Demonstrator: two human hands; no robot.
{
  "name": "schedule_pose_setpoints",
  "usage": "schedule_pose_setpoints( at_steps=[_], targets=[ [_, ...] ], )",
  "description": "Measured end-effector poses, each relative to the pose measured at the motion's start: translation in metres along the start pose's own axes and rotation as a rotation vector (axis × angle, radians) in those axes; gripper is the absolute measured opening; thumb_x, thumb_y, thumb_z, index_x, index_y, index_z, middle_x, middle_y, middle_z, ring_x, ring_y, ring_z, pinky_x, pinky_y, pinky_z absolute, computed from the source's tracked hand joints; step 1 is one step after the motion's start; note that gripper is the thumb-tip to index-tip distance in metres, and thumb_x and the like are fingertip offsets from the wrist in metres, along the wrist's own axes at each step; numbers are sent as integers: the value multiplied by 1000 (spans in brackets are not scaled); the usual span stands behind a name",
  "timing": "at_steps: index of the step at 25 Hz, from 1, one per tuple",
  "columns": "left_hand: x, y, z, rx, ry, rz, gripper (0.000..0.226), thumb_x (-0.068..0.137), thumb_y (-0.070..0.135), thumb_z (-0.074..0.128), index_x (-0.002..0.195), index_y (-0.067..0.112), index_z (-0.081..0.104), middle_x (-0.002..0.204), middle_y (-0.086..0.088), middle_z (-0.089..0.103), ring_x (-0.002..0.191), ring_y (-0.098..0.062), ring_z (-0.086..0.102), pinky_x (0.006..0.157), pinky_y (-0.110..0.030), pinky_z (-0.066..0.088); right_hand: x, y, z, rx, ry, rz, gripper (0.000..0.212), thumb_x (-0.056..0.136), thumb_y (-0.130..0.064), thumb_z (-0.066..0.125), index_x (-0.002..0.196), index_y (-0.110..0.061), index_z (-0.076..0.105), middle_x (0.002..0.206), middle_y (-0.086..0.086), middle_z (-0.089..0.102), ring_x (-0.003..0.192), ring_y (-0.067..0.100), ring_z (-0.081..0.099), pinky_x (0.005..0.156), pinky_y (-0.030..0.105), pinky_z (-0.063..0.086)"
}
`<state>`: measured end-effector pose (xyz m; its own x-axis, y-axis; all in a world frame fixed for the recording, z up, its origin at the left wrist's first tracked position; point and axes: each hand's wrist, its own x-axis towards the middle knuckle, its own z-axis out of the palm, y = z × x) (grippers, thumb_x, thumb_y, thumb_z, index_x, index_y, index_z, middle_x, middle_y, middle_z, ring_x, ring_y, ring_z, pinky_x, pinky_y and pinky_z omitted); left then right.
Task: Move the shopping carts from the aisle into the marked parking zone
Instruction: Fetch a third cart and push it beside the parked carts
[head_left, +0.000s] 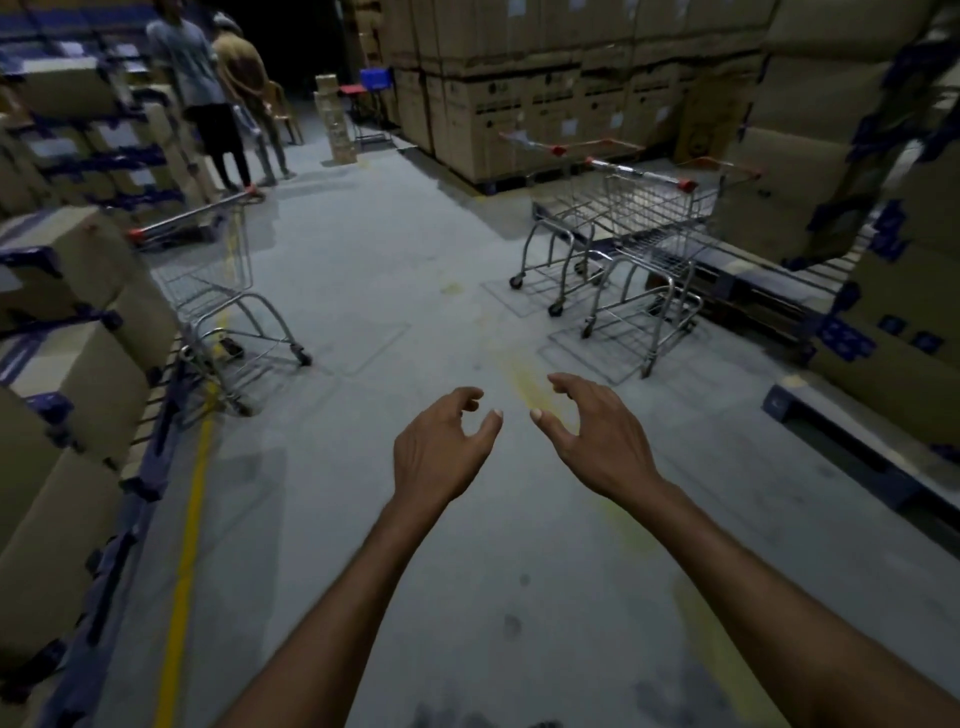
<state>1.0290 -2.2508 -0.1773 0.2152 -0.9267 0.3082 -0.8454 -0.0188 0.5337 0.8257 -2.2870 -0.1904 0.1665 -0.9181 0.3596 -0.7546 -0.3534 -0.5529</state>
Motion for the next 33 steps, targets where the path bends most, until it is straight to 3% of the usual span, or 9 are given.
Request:
schedule_pose_setpoints(
  at_steps=[10, 18, 24, 33],
  targets=[
    [157, 9, 84, 62, -5, 289, 52, 92, 53, 56, 139, 32, 53, 135, 10, 62, 123, -14, 56, 95, -35, 45, 133, 75, 25, -138, 101, 75, 48, 96, -54, 59, 138, -30, 54, 134, -6, 61, 124, 18, 52, 100, 39, 45],
    [317, 40, 170, 272, 57, 466, 52, 91, 47, 59, 137, 23, 57, 131, 2, 63, 124, -20, 55, 93, -38, 44, 286, 177, 35, -333, 162, -86, 42, 94, -44, 64, 127, -19, 62, 123, 0, 65, 116, 23, 56, 92, 40, 47],
    [422, 81, 225, 251, 71, 445, 54, 92, 46, 60, 139, 21, 56, 134, 0, 62, 124, -21, 54, 92, -38, 45, 392, 232, 29, -380, 117, -124, 45, 93, -40, 63, 133, -19, 58, 131, 2, 60, 127, 25, 49, 102, 43, 44],
    [581, 90, 319, 8, -102, 306, 62, 94, 54, 55, 150, 41, 33, 152, 16, 41, 131, -12, 49, 85, -33, 51, 547, 312, 54, -361, 91, -45, 47, 92, -41, 61, 135, -24, 54, 137, -2, 54, 131, 22, 45, 105, 42, 42]
  ],
)
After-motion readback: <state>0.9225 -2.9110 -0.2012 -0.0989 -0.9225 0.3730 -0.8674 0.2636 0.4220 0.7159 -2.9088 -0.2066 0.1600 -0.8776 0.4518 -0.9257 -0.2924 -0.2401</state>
